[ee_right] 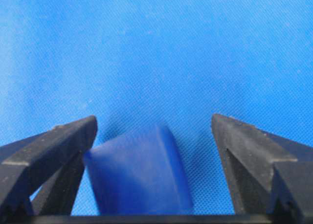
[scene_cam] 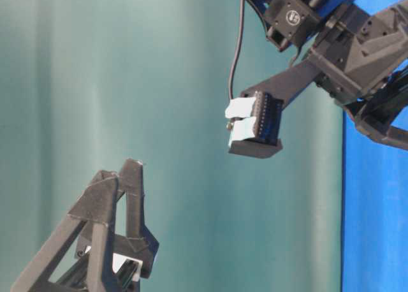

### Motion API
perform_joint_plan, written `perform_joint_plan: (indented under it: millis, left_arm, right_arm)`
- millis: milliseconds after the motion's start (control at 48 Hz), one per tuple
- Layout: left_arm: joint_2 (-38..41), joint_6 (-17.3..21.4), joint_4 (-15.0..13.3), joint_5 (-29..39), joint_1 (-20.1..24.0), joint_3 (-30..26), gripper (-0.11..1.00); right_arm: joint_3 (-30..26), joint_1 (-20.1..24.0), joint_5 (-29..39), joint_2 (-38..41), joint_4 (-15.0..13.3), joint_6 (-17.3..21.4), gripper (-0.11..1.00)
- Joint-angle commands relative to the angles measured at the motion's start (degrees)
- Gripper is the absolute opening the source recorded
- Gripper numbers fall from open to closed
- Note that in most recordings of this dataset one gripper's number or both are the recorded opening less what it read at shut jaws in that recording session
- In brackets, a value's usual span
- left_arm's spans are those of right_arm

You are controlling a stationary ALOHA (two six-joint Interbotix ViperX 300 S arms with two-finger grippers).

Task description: Handover the blue block to the right arm after grasping it with the left arm, then place it in the designated position.

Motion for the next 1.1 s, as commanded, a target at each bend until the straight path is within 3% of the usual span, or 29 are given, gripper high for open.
perform_joint_plan:
  millis: [0,250,688,1084]
  left_arm:
    - [-0.5,0.1,-0.1,-0.2,0.2,-1.3,0.93]
    - [-0.7,0.0,-0.1,-0.3,0.2,-1.3,0.93]
    - [-0.6,0.0,-0.1,-0.3,0.2,-1.5,0.93]
    - [-0.6,0.0,-0.1,-0.2,0.2,-1.6,0.93]
  right_arm:
    - [-0.7,0.2,-0.1,-1.1,0.3,0.2,0.90]
    - [0.0,0.9,4.0,-6.0,0.3,0.1,0.91]
    - [3.1,3.1,17.1,-26.1,0.3,0.1,0.91]
    - [3.6,4.2,26.5,-37.7,0.3,0.2,0.91]
